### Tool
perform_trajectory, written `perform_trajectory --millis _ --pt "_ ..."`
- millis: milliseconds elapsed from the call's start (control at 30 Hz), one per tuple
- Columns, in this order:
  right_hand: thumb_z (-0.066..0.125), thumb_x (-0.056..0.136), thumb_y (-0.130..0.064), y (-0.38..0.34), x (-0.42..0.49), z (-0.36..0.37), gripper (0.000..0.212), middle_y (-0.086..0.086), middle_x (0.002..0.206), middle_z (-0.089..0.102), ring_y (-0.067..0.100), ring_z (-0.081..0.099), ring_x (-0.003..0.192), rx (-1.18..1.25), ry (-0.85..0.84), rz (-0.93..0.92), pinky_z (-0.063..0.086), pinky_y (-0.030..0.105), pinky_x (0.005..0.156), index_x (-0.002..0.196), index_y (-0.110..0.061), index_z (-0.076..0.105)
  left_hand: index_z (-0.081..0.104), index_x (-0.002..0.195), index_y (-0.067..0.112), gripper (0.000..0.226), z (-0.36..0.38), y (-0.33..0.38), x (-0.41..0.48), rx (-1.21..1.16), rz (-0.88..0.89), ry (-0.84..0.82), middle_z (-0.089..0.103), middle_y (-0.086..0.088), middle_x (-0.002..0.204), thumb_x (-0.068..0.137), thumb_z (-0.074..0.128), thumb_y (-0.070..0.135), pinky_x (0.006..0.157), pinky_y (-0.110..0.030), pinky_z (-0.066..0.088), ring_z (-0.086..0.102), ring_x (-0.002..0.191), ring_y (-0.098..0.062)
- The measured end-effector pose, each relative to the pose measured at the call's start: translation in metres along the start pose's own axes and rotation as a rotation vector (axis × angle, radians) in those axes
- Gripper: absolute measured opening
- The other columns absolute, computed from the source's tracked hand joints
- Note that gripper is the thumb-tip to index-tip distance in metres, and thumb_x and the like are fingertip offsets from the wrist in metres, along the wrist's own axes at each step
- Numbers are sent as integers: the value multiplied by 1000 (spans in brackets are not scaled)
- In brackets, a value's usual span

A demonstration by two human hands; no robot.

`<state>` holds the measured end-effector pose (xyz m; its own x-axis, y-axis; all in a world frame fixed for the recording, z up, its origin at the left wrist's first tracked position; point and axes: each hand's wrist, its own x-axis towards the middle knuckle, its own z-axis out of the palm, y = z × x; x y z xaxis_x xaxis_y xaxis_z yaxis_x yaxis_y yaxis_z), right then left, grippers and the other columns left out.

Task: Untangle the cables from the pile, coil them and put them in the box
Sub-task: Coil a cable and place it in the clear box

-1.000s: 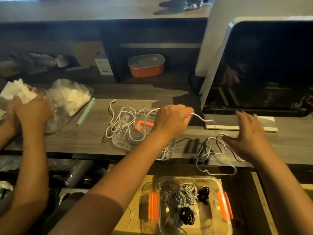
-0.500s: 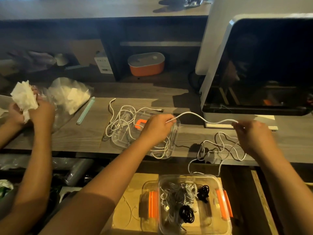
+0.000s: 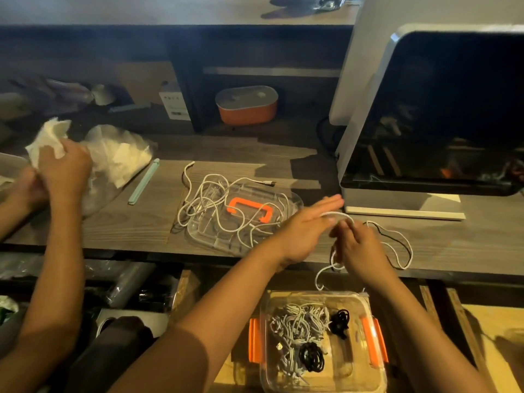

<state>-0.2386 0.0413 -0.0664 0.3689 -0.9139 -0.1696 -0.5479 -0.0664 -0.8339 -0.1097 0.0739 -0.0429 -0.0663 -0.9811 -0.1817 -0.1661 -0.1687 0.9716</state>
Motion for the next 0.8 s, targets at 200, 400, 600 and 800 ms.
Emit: perform_trajectory --millis 200,400,600,800 --pt "34 102 -16 -19 -10 10 28 -5 77 53 7 48 69 -229 -527 -16 40 21 61 81 -20 52 59 84 20 38 7 8 -4 -412 7 -55 66 3 87 103 27 22 98 -36 43 63 92 -10" --pt "43 99 -31 -25 -23 23 14 -3 81 53 11 48 72 -236 -517 -2 40 31 66 91 -21 50 29 60 22 45 -3 -2 15 -412 -16 425 27 6 50 102 25 39 42 -23 23 23 42 -6" --pt "46 95 -16 -21 -28 15 16 4 92 60 10 50 66 -30 -449 -13 43 33 63 110 -15 51 38 90 19 15 -10 -22 10 402 61 117 41 2 82 102 30 25 70 -30 35 40 73 -10" --pt "53 94 -22 -19 -29 -17 14 5 77 60 15 59 61 -41 -508 -8 53 24 56 92 -13 63 60 117 18 28 -24 -33 3 477 20 49 56 11 89 102 37 18 74 -19 40 51 83 0"
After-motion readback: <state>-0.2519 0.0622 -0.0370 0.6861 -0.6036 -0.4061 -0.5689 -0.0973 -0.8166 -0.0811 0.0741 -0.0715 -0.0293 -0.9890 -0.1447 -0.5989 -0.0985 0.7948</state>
